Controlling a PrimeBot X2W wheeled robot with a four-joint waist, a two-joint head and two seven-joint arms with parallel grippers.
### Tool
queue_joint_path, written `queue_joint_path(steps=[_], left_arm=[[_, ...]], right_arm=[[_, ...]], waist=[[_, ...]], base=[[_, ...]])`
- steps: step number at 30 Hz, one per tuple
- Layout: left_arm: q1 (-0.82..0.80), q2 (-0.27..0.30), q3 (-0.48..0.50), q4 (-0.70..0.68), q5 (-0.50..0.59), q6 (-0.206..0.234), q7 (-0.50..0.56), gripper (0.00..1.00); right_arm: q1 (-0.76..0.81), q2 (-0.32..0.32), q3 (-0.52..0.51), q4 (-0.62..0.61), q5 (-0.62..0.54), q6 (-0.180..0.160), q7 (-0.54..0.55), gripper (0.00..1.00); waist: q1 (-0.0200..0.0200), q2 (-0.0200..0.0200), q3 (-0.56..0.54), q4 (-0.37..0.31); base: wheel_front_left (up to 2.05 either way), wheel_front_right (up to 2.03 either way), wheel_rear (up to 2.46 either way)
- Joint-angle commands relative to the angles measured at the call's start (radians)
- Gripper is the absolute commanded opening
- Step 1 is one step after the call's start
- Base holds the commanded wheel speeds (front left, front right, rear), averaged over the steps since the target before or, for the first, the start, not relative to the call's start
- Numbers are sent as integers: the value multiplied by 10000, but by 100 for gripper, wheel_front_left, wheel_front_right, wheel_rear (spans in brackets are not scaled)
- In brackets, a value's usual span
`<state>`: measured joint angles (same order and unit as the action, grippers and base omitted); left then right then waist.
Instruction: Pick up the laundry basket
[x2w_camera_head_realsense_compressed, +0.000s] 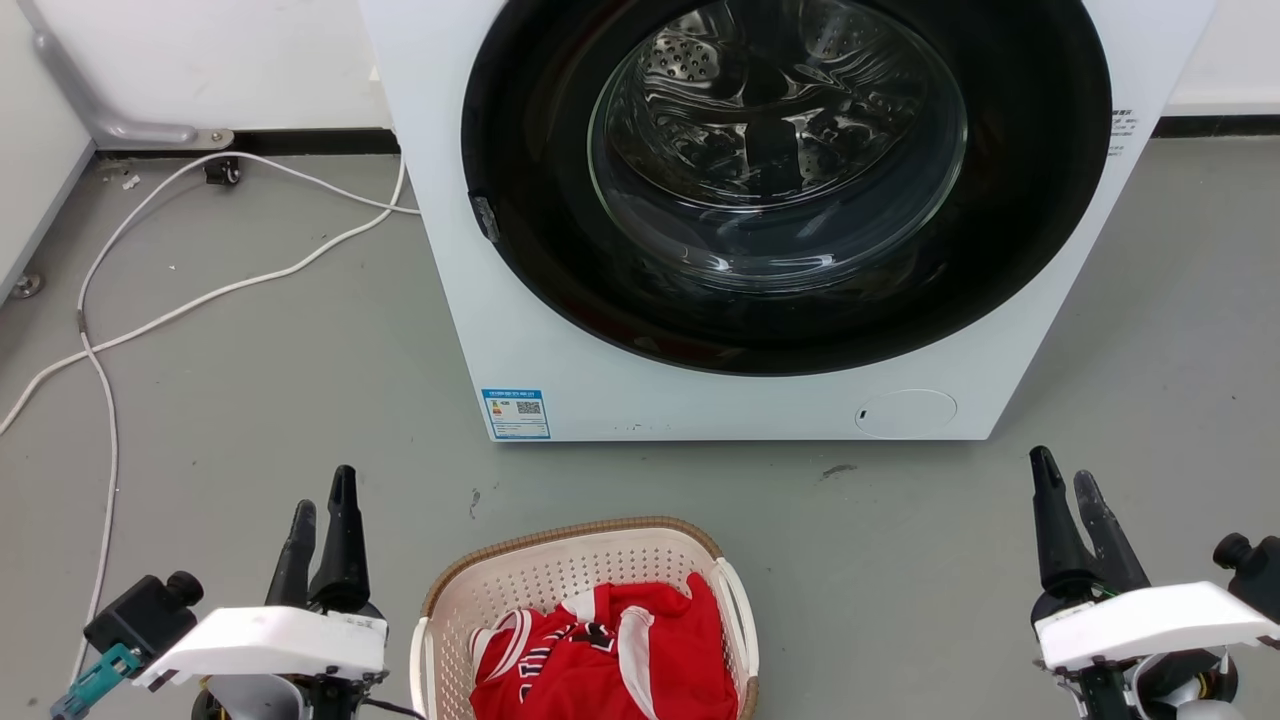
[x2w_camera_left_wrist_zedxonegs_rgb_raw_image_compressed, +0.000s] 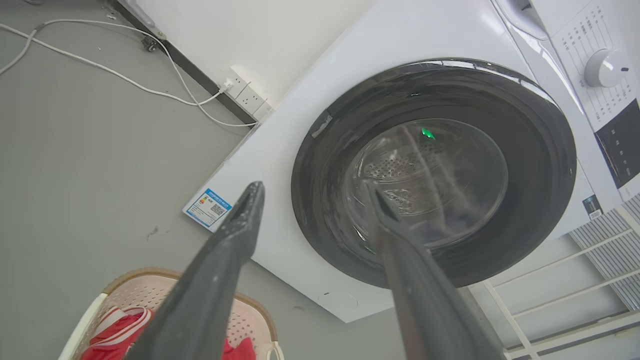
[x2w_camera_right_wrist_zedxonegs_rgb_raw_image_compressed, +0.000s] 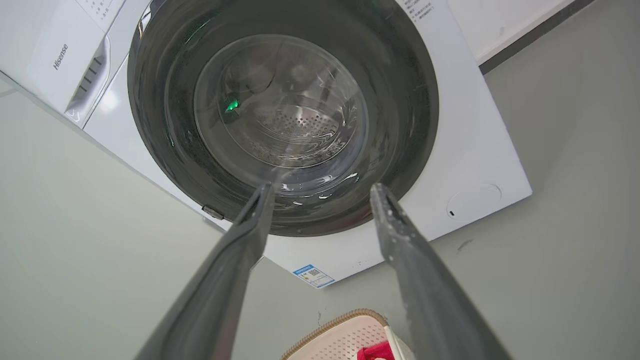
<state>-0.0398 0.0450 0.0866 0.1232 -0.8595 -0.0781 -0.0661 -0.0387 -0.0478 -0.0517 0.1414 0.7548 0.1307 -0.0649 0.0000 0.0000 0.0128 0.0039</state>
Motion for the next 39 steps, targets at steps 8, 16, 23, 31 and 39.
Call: queue_joint_path(steps=[8,16,23,31,39], left_arm=[[78,48,-108,-223,1475,88,-345,100],[190,53,-153,-247,2566,121,-581,100],[259,56,-196,-305,3363,155,-782,100],[342,57,-256,-361,4229,167,-990,100],[447,59,-285,-380,4879,129,-1160,100]], right_arm=[[87,-37,143,-365,-1521,1,-364,100],[160,-38,205,-383,-2583,1,-591,100],[256,-38,282,-410,-3465,1,-788,100],[369,-38,294,-395,-4445,1,-996,100],[440,-39,311,-414,-5204,1,-1160,100]], waist=[[0,0,4,7],[0,0,1,9],[0,0,-2,14],[0,0,-4,25],[0,0,-28,31]], base=[[0,0,0],[0,0,0],[0,0,0],[0,0,0],[0,0,0]])
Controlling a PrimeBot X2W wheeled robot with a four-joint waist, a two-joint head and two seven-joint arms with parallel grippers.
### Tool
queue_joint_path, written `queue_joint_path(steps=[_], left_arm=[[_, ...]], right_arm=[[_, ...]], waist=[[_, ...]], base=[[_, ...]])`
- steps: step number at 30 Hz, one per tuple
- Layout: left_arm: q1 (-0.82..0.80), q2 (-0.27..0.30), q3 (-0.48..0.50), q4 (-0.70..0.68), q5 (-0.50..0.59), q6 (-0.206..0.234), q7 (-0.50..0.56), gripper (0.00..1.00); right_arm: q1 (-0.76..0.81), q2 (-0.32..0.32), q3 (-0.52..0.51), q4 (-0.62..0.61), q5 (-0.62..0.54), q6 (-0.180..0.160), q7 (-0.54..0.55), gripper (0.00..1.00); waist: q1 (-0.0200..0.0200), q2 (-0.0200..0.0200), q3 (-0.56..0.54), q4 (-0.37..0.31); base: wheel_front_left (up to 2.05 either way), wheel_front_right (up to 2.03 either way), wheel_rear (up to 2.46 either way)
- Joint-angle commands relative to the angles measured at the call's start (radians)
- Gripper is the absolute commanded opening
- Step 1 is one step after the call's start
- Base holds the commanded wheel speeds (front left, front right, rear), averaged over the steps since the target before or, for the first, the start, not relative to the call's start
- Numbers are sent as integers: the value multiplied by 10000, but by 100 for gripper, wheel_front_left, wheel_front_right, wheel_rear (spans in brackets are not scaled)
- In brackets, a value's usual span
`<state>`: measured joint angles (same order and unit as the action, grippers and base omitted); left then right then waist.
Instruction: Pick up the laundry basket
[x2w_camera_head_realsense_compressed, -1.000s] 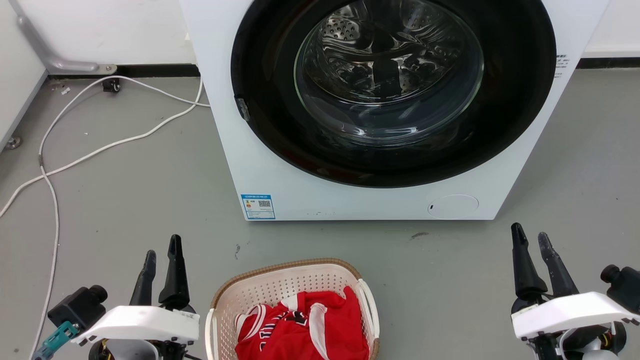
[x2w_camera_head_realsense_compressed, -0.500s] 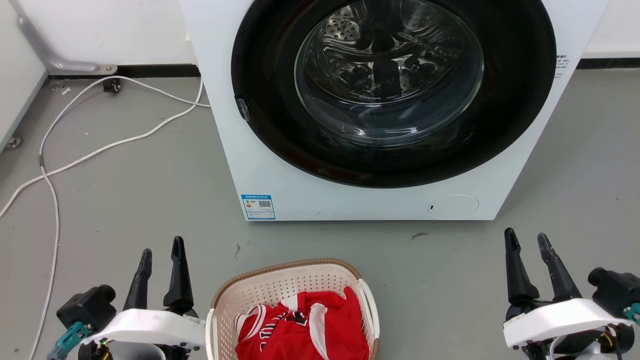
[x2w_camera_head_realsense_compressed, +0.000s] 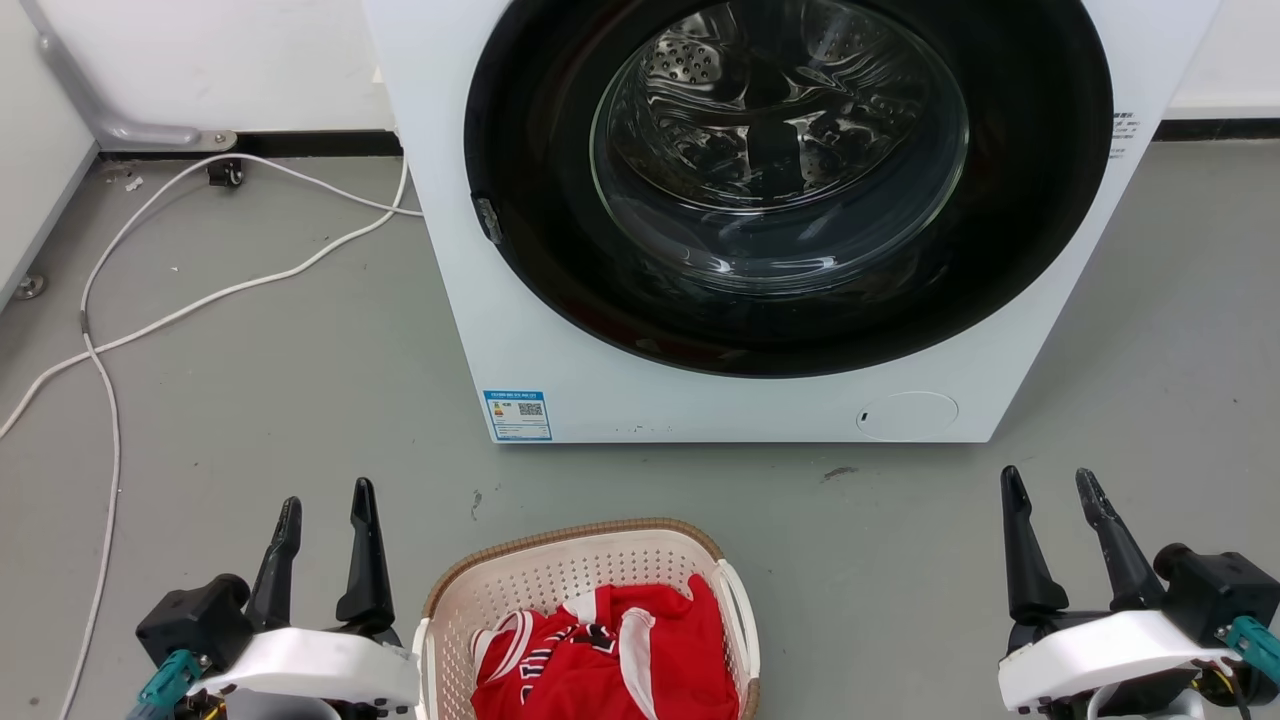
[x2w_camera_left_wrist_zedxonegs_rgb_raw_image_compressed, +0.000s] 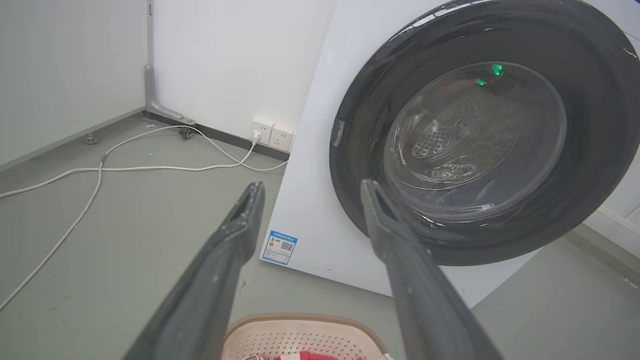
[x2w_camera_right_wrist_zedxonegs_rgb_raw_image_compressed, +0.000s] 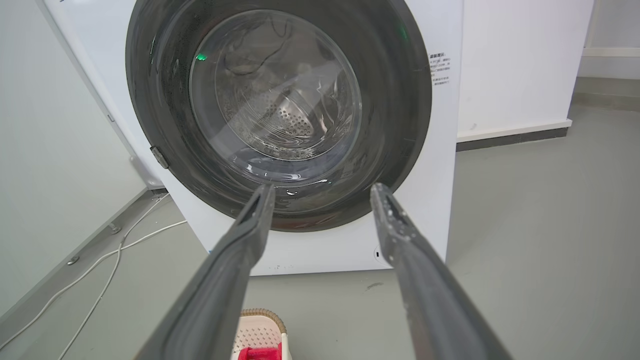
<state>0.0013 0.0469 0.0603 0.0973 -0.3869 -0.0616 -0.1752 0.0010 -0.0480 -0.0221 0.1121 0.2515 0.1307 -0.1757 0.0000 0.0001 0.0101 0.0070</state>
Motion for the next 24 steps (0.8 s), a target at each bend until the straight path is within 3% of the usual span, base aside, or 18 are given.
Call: queue_joint_path(steps=[1,24], left_arm=[[48,40,-25,-125,239,-40,-90,100],[219,46,-32,-280,2147,-151,-588,100]], right_arm=[[56,-37,21,-129,-273,1,-86,100],[194,-37,-57,-390,-2114,-1,-562,100]], waist=[[0,-1,-3,1],[0,-1,27,17]], base=[[0,0,0],[0,0,0]])
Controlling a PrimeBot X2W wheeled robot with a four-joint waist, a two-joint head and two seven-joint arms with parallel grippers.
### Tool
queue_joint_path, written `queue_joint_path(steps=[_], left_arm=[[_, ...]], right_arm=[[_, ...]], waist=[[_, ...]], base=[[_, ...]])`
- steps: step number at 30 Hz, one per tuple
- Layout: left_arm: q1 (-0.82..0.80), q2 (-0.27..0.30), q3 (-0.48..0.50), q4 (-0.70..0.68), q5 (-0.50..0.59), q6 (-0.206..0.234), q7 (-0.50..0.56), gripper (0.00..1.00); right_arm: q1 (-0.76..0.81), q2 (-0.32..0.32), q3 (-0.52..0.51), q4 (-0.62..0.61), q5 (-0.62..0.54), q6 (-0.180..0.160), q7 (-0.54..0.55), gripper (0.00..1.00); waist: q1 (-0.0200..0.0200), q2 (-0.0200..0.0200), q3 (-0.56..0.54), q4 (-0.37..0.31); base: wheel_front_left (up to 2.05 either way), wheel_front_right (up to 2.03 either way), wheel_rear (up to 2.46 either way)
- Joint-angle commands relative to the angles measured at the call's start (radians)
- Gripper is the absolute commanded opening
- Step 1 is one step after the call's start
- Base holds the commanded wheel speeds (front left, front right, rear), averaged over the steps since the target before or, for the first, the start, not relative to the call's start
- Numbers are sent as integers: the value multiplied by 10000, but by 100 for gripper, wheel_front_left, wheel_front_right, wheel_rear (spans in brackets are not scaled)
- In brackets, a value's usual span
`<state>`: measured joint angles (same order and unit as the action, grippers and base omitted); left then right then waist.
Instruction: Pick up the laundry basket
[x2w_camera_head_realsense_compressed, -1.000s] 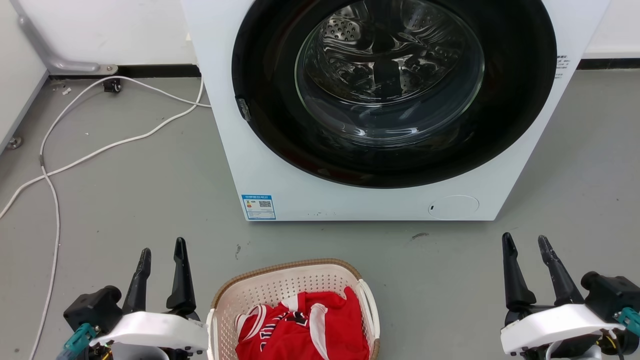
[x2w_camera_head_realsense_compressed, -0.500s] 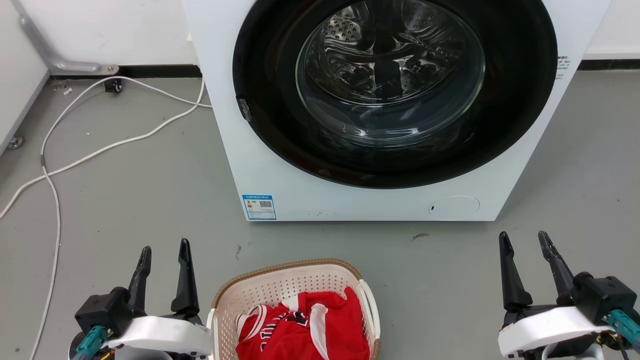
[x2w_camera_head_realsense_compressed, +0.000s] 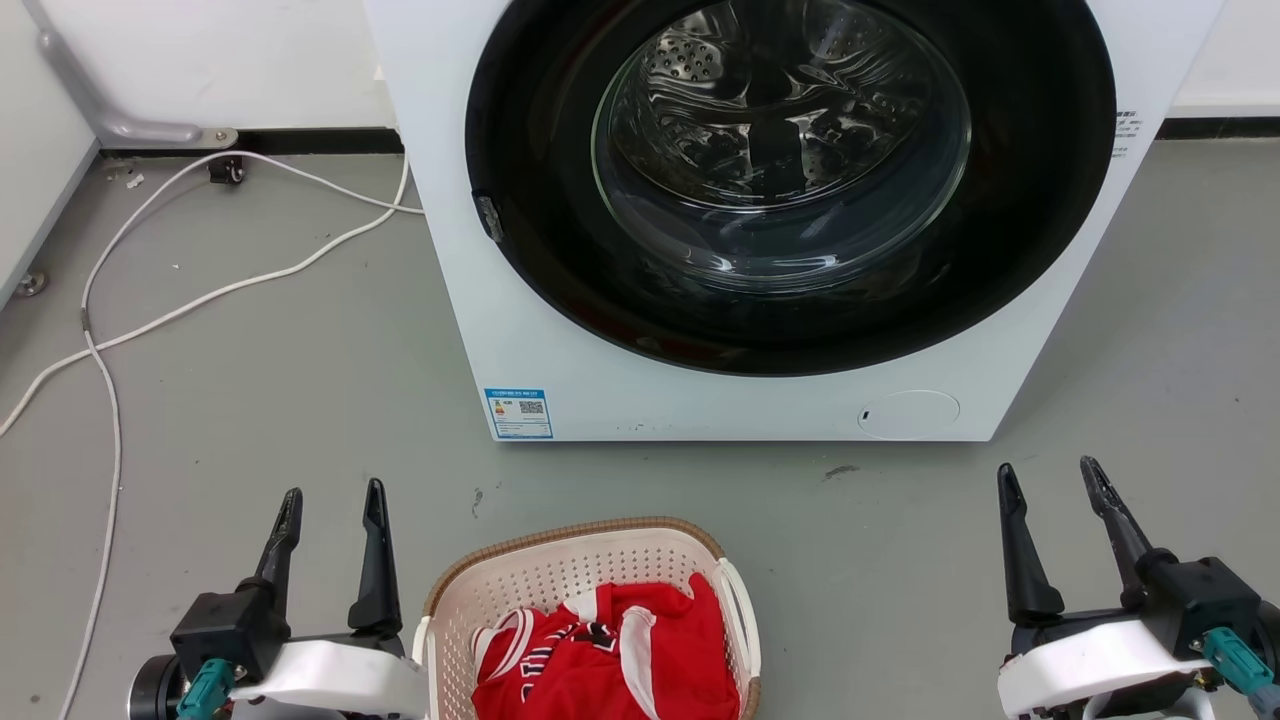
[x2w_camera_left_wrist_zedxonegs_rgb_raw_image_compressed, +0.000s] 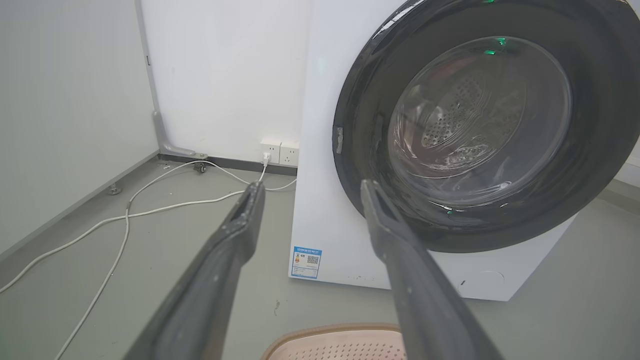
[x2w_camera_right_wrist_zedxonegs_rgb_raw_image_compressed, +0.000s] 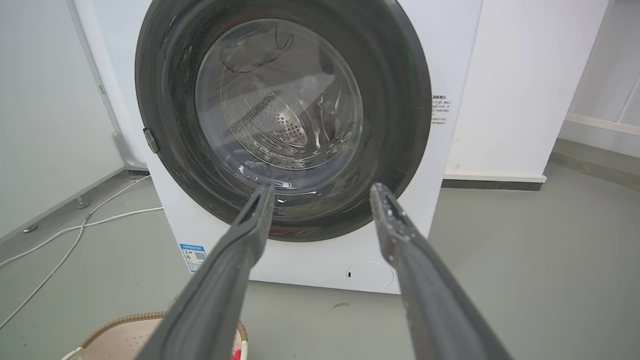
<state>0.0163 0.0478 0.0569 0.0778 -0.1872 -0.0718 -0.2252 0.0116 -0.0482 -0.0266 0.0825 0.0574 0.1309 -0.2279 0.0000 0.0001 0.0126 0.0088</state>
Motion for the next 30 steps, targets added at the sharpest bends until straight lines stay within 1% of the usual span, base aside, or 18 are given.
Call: queue_joint_path(steps=[1,13,19,30], left_arm=[[77,36,1,-89,231,-54,-99,100],[195,37,-43,-126,1099,18,-326,100],[223,38,-61,-116,1463,35,-430,100],[254,37,-50,11,1344,29,-427,100]], right_arm=[[95,-36,-22,-95,-245,-3,-70,100],[163,-35,-54,-142,-876,-3,-295,100],[210,-34,-128,-119,-804,-3,-394,100],[207,-34,-192,60,-395,-3,-378,100]], waist=[[0,-1,4,1],[0,-1,15,-10],[0,-1,21,-4],[0,-1,0,15]], base=[[0,0,0],[0,0,0],[0,0,0],[0,0,0]])
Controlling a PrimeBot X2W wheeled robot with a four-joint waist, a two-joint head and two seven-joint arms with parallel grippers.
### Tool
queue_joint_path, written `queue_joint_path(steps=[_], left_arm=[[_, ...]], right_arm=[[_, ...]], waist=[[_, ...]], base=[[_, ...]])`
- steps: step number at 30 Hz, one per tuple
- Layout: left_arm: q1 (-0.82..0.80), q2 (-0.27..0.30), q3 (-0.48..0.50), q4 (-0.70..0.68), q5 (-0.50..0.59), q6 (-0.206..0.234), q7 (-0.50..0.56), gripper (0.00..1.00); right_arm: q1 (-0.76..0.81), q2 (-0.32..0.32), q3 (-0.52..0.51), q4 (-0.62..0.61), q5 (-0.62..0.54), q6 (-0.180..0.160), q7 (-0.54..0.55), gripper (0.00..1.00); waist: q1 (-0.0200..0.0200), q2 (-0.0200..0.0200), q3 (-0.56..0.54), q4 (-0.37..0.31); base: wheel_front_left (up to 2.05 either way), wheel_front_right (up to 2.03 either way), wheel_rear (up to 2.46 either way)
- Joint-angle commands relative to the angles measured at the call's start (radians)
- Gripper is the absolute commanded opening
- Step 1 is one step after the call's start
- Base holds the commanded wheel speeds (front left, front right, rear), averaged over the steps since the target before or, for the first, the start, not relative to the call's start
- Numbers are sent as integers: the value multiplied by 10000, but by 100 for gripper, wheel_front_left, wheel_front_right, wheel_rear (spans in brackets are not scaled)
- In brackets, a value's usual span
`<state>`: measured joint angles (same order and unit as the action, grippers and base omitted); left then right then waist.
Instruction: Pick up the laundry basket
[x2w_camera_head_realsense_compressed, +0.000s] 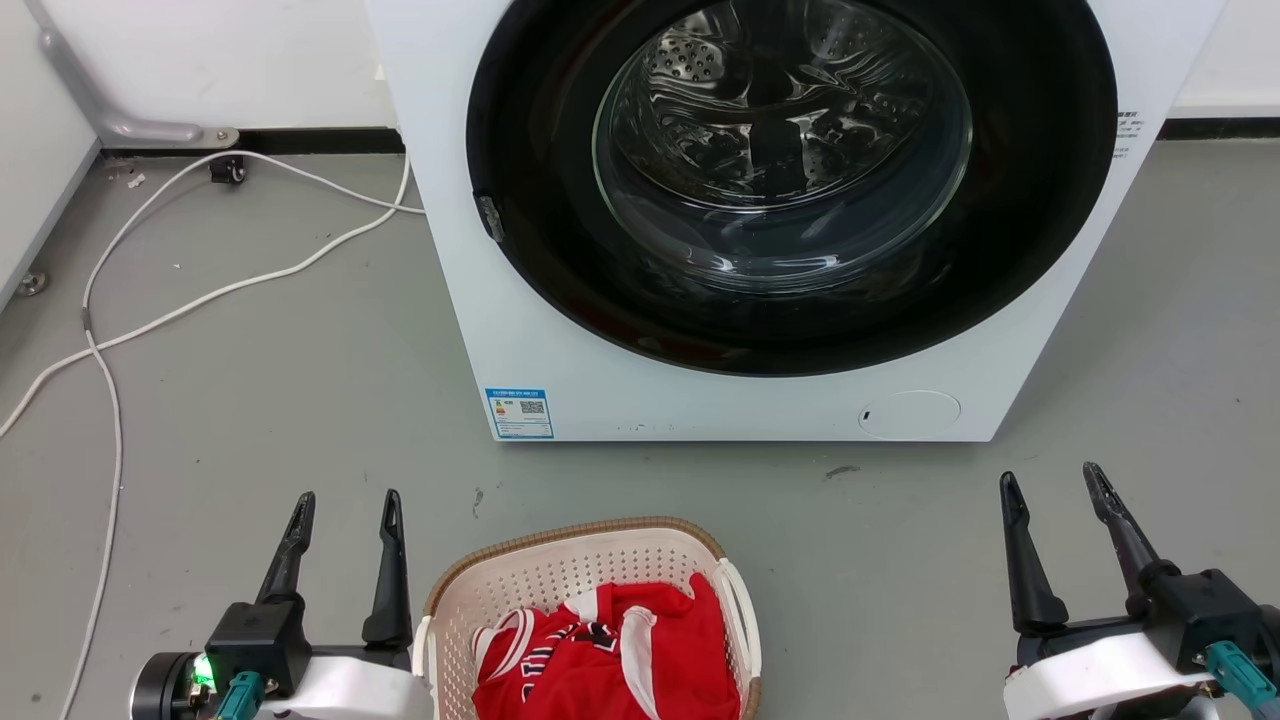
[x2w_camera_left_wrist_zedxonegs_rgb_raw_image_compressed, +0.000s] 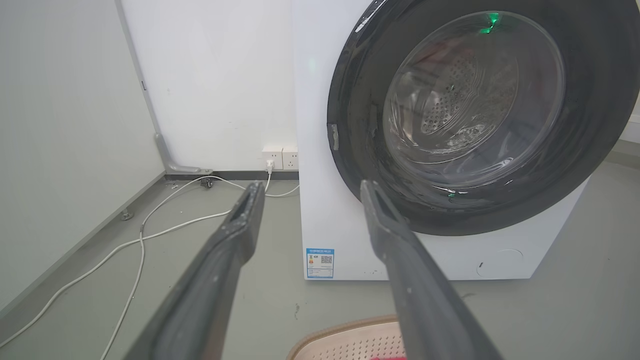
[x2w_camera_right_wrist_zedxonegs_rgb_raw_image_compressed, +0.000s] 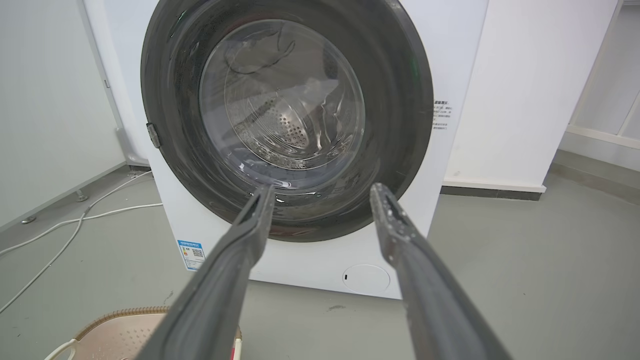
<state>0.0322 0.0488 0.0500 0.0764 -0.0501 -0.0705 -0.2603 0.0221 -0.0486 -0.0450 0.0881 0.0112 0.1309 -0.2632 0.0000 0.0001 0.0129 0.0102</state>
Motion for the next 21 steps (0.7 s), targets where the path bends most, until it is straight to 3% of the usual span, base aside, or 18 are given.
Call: queue_joint_path(steps=[1,21], left_arm=[[103,27,16,32,-29,22,-77,100],[-245,26,541,534,-240,112,-55,100]], right_arm=[[102,-30,-6,10,71,-3,-25,100],[-425,-22,463,264,331,-5,-25,100]], waist=[[0,-1,-5,2],[0,-1,323,52]], base=[[0,0,0],[0,0,0]])
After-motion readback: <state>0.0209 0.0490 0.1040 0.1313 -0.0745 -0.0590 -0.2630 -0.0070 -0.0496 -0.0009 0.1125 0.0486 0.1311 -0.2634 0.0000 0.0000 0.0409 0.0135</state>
